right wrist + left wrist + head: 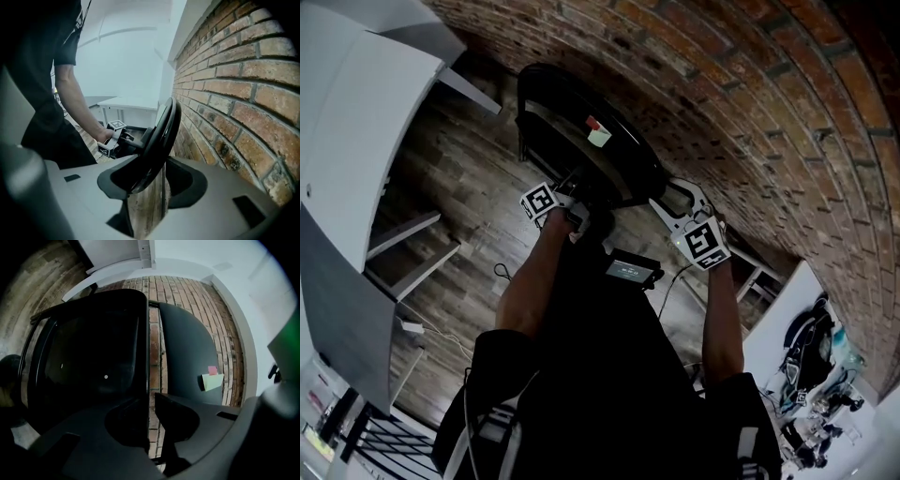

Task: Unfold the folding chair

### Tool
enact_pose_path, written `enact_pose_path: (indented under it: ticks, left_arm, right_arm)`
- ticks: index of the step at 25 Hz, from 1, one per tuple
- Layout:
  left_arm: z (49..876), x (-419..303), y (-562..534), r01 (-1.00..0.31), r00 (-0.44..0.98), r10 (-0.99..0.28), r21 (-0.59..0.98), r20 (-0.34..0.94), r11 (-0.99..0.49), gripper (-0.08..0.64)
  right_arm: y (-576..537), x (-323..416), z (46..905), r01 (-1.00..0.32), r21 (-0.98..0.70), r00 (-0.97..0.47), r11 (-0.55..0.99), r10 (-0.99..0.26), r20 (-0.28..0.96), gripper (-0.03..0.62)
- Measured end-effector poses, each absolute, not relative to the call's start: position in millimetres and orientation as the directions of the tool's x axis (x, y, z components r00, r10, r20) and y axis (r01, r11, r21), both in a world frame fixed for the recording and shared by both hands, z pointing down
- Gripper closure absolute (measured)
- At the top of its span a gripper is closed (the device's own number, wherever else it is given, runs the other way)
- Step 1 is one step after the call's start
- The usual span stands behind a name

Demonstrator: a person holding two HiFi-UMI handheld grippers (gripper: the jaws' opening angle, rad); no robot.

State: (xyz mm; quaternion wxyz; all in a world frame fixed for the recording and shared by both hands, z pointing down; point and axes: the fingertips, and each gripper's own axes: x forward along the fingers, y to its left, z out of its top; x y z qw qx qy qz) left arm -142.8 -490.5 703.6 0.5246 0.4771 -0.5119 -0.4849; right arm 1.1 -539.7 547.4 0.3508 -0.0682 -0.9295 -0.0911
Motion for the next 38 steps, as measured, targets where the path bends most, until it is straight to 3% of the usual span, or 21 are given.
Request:
enact_pose_path:
  ticks: [4, 7, 15, 22, 27, 38]
  left_arm:
    - [711.8, -136.2, -461.7, 0.139, -0.087, -0.994, 0.989, 0.066, 0.053, 0.528]
    - [708.0, -144.6, -450.3, 0.159, -0.156, -0.988, 0.987, 0.023, -0.002, 0.528]
    - [696.4, -143.3, -412.0, 0.203, -0.158, -0.981, 0.969, -0.110, -0.142, 0.526]
    - [689.2, -145.7, -361.5, 0.260, -0.142, -0.969, 0.937, -0.201, -0.233, 0.526]
    - [687.8, -146.3, -350.4, 0.279, -0.130, -0.968, 0.929, -0.215, -0.244, 0.526]
    - [689.7, -143.6, -334.1, 0.292, -0.075, -0.973, 0.928, -0.220, -0.233, 0.525]
  right_arm:
    - [-509.5, 7.8, 542.7, 0.222, 0.136, -0.744, 0.966, 0.078, 0.664, 0.413]
    - [-492.9, 0.9, 536.9, 0.256, 0.153, -0.734, 0.955, 0.089, 0.673, 0.411]
    - [-444.6, 1.5, 528.7, 0.278, 0.145, -0.711, 0.949, 0.102, 0.695, 0.413]
    - [-380.8, 2.3, 513.9, 0.172, -0.165, -0.757, 0.971, 0.238, 0.609, 0.413]
    - [-398.2, -10.5, 468.3, 0.073, -0.238, -0.840, 0.969, 0.188, 0.508, 0.413]
    - [-359.9, -113.2, 465.5, 0.244, -0.413, -0.687, 0.877, 0.457, 0.565, 0.416]
